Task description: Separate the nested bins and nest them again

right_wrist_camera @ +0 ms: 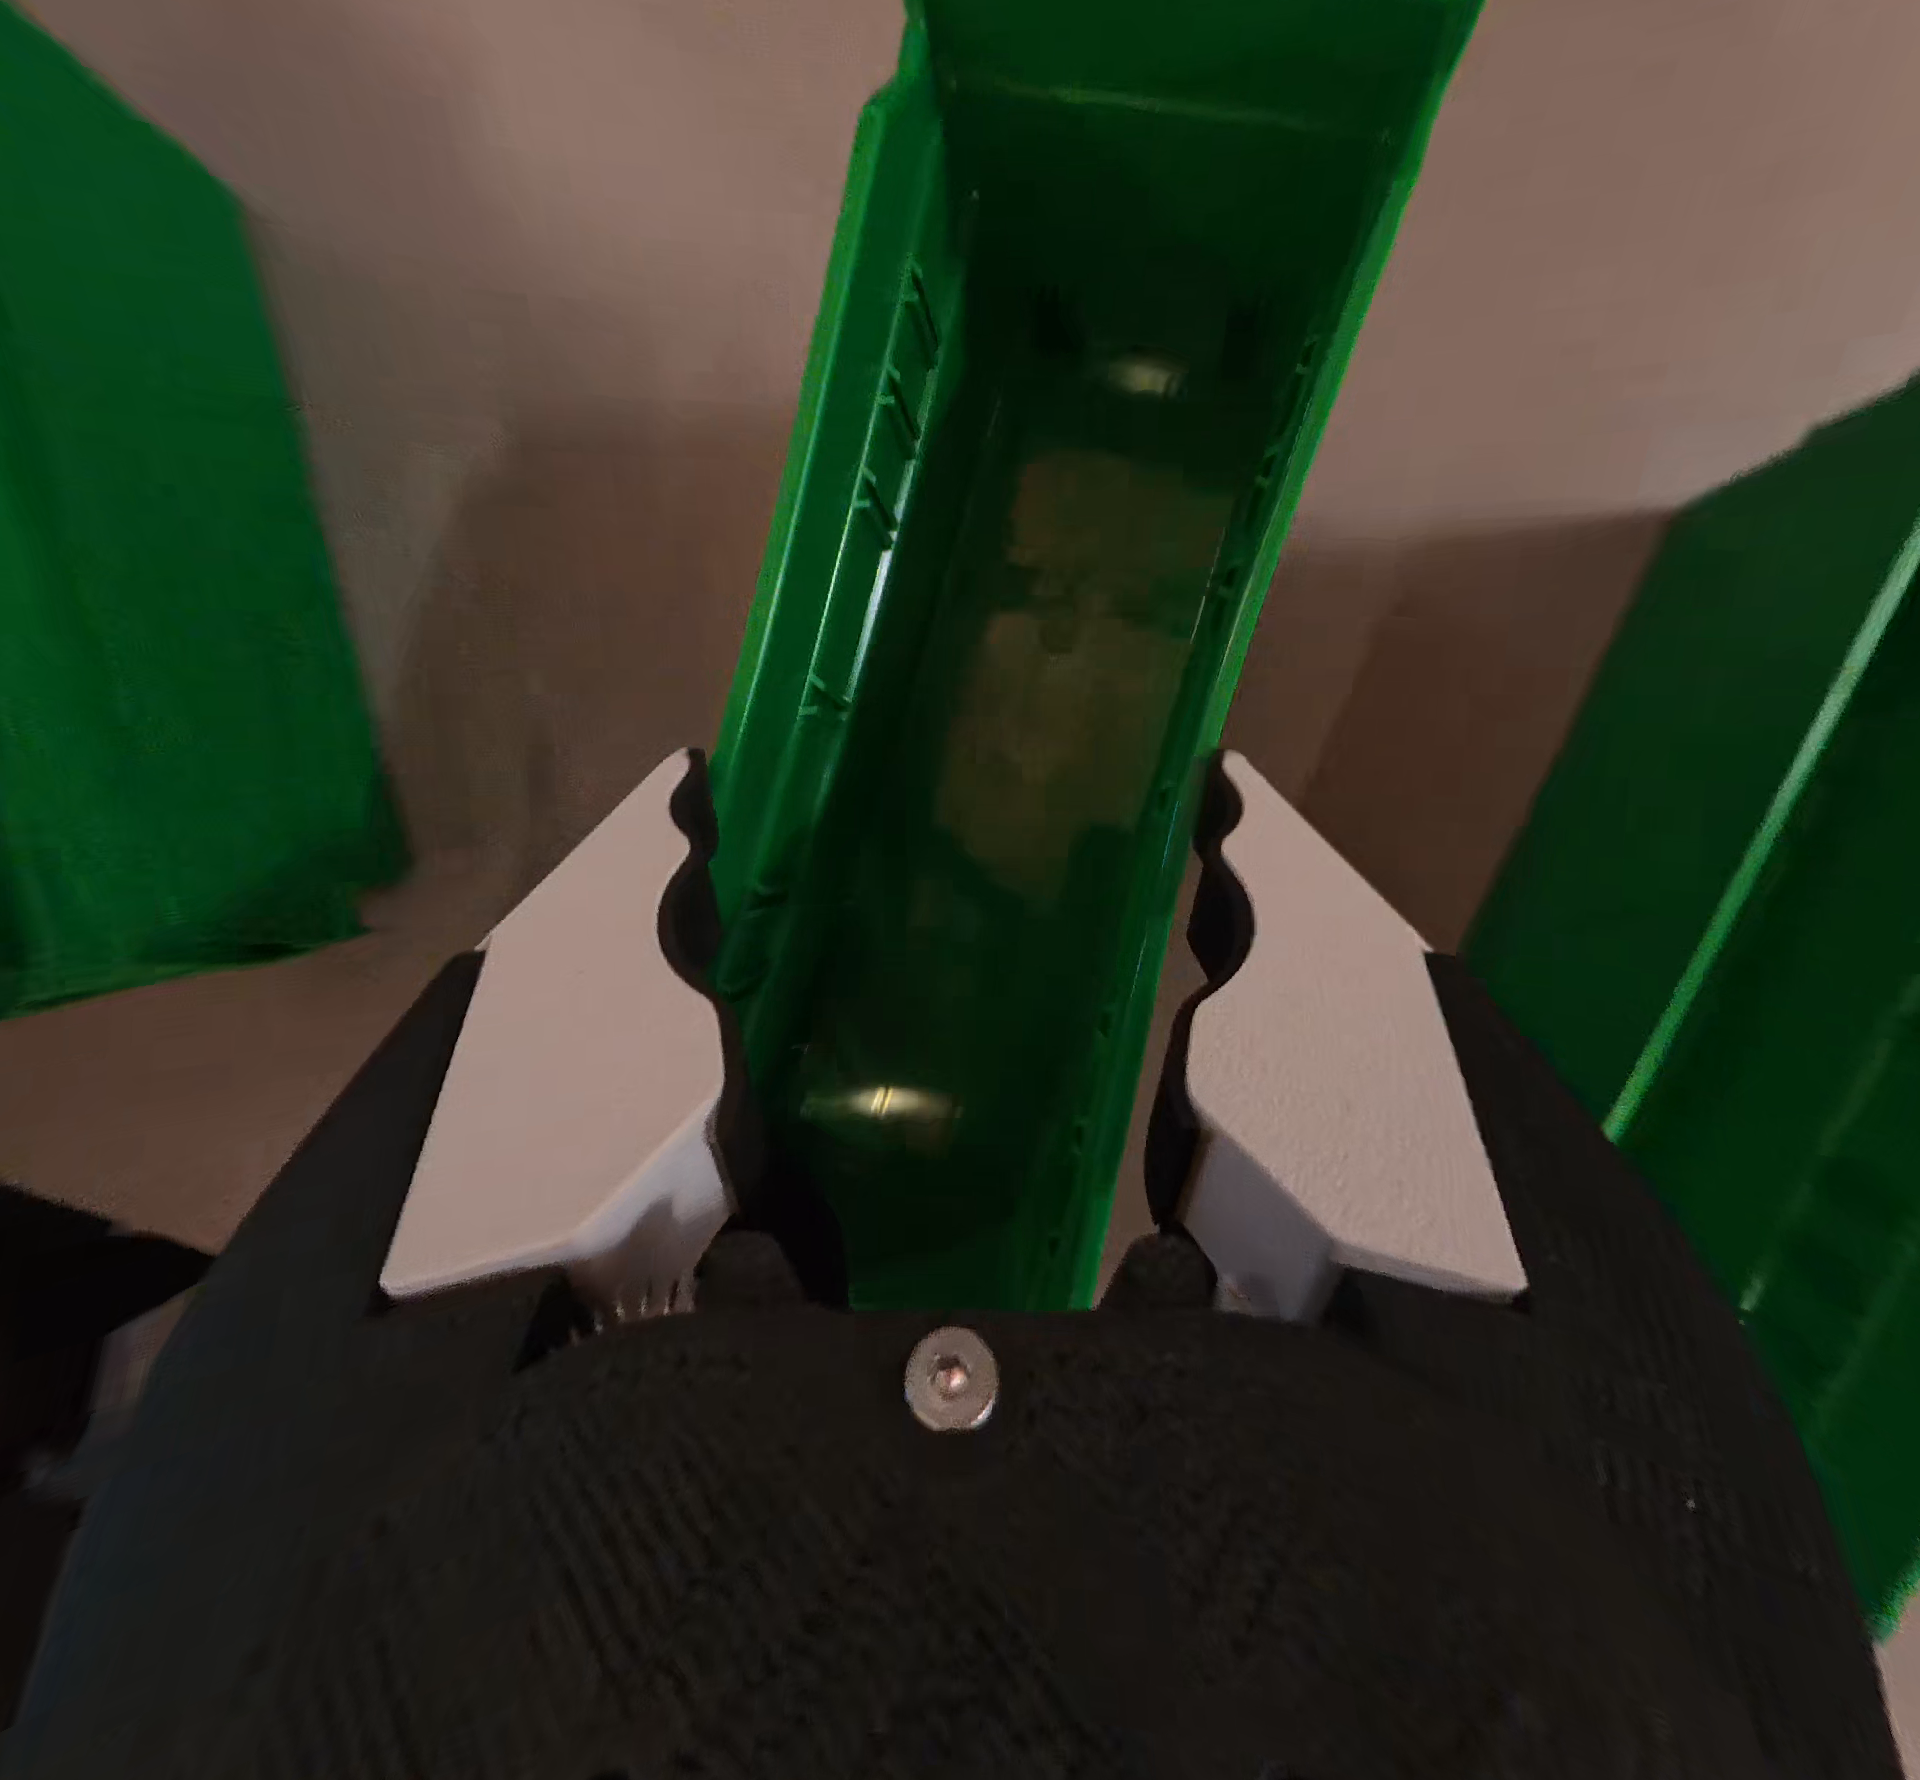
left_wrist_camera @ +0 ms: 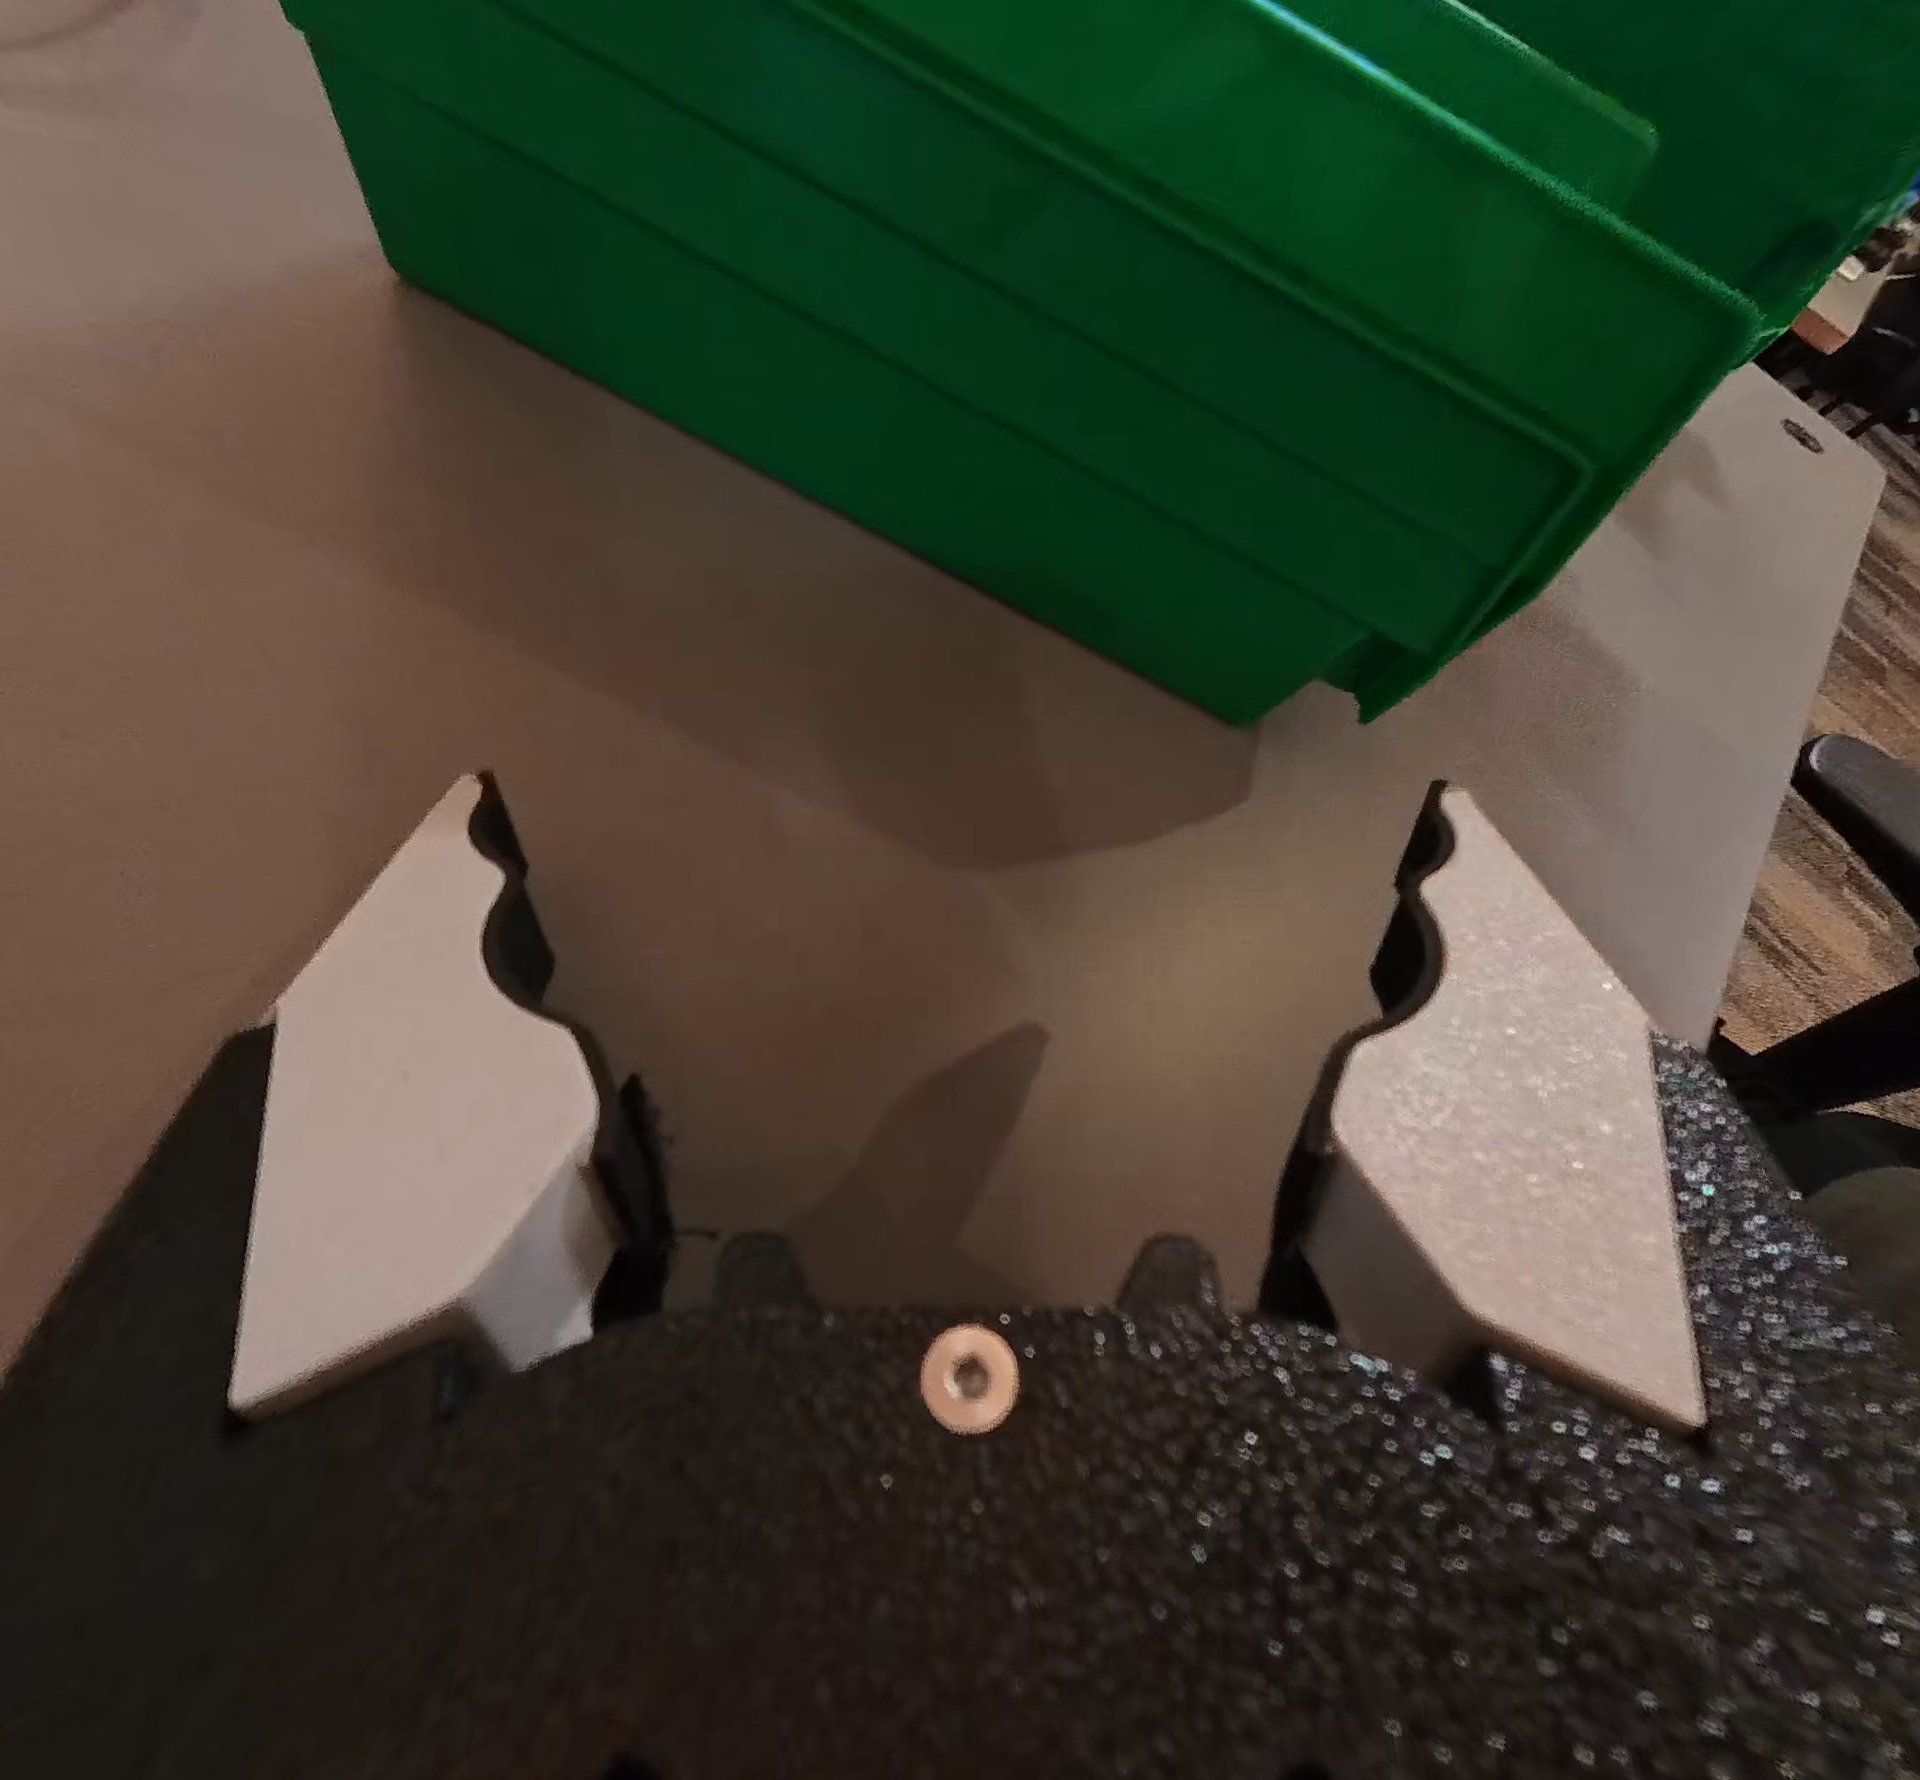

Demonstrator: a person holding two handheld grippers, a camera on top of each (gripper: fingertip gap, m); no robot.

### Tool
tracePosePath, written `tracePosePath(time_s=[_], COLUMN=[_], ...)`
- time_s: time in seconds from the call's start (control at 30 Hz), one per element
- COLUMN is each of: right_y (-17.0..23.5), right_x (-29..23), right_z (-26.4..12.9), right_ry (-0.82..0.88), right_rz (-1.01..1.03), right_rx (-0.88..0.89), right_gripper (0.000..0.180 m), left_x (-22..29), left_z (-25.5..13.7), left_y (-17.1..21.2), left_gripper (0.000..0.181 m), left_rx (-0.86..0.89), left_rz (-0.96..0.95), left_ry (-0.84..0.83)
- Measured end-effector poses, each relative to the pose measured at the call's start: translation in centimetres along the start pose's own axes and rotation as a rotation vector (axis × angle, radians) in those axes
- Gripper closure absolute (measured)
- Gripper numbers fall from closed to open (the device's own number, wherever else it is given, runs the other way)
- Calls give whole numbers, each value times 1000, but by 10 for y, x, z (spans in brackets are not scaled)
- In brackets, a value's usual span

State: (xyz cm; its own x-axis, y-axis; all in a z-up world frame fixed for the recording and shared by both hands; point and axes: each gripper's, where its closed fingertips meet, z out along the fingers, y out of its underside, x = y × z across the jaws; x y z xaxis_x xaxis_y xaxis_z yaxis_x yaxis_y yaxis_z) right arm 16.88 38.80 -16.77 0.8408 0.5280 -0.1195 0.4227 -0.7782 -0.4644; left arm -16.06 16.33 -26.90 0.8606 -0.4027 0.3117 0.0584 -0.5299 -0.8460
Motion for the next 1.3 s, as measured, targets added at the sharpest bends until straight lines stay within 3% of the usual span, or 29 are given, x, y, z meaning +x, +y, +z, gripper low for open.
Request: tracePosePath(time_s=[0.13,0.27,0.43,0.5,0.57,0.73,0.83,1.07,1.1,1.17,1.3], right_y=[36,37,25,-9,-27,-14,-8,-13,-13,-16,-25], right_x=[45,68,79,38,-26,-196,-255,-297,-295,-289,-298], right_z=[26,29,18,-1,-13,1,26,82,88,96,92], right_ry=[26,4,105,7,-117,-334,-303,-181,-161,-99,-94], right_rz=[55,133,136,99,-7,-302,-426,-432,-436,-456,-439], right_rx=[-59,-12,30,165,191,0,-107,-311,-334,-361,-358], right_gripper=[84,83,61,58,54,47,43,24,28,54,76], left_x=[-2,-3,-2,-2,-2,2,8,7,7,7,9], left_z=[2,5,10,11,12,12,10,4,4,4,5], left_y=[8,10,13,12,12,11,6,0,0,-1,-1], left_gripper=[21,21,21,21,21,21,21,22,22,22,22], left_rx=[-43,-60,-74,-72,-71,-71,-51,-27,-26,-23,-26], left_rz=[2,18,25,24,26,35,44,47,47,50,55], left_ry=[-8,-22,-20,-19,-22,-17,4,1,1,0,4])
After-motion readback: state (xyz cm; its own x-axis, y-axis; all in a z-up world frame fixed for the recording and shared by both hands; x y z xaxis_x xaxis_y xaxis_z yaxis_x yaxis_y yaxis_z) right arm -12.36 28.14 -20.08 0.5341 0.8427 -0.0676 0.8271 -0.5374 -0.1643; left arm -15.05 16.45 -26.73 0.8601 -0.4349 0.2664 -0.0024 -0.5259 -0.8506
